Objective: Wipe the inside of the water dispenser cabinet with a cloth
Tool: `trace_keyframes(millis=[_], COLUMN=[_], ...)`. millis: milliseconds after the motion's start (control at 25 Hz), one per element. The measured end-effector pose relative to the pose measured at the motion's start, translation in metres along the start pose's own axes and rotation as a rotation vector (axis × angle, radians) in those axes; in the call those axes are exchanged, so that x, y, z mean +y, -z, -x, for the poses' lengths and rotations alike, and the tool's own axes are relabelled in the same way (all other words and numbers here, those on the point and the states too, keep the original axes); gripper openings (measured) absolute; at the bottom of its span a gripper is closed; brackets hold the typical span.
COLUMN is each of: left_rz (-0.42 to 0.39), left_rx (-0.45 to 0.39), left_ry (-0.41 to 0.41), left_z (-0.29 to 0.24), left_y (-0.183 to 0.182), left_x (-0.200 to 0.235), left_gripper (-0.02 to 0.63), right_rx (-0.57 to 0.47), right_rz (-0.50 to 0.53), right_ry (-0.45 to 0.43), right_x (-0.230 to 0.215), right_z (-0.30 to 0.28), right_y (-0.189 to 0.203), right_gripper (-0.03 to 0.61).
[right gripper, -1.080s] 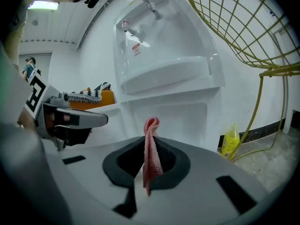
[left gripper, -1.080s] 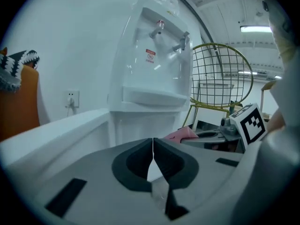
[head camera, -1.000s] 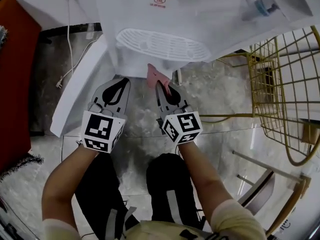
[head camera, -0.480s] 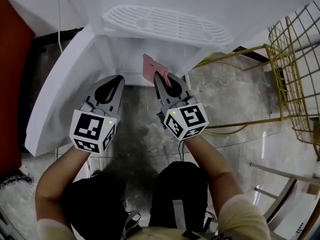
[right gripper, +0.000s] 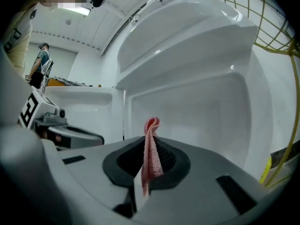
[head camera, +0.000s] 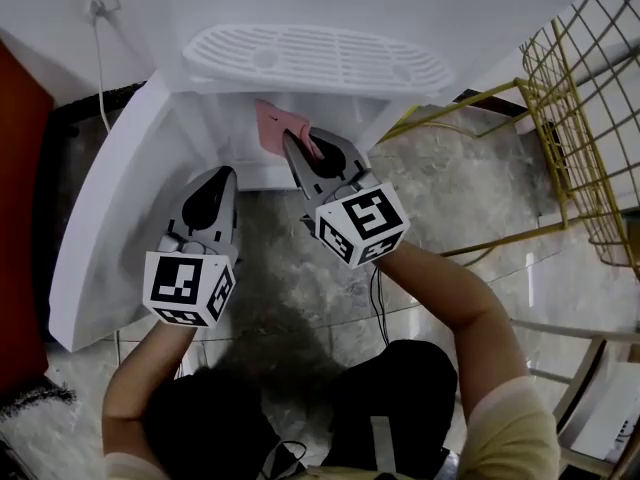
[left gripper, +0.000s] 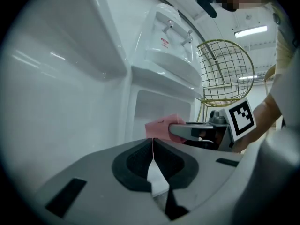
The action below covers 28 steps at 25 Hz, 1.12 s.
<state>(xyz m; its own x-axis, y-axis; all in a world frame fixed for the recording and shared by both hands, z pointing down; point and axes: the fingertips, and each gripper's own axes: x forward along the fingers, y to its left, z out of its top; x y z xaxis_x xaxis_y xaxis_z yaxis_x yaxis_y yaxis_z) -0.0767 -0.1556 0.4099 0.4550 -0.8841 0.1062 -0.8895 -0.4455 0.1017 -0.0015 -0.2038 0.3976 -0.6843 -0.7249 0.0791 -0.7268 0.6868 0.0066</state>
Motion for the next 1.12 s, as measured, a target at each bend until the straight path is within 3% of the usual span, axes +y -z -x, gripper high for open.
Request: trace_keyframes(millis=[160, 400, 680, 840, 1120], left_rz=[0.015, -0.014, -0.021, -0.007, 0.014], left_rx=[-0.031, -0.089, -0.062, -0.064, -0.070], left_ry=[-0.033, -0.053, -0.045, -0.049, -0.055], left_z=[-0.003, 0.000, -0.001, -0.002, -0.001], left_y=[-0.007, -0.025, -0.023, -0.021, -0.017], left_x=[0.008, 0.018, 0.017, 0.020, 0.028], left_gripper=[0.017, 0.017, 0.017, 0.017, 0.017], right_rx=[-0.086, -0.172, -0.271, -0.283, -0.269], right_rz=[0.053, 0.048, -0.103, -0.113, -0.157], right_ry=[0.000, -0.008, -0.042, -0.125, -0.167], right_x=[0.008, 0.016, 0.012, 0.023, 0.017], right_z=[-0.019, -0.026, -0.047, -0.063, -0.073], right_y=[-0.024, -0.028, -0.040, -0.039, -0.028], right_gripper=[0.026, 0.026, 0.026, 0.026, 0.026])
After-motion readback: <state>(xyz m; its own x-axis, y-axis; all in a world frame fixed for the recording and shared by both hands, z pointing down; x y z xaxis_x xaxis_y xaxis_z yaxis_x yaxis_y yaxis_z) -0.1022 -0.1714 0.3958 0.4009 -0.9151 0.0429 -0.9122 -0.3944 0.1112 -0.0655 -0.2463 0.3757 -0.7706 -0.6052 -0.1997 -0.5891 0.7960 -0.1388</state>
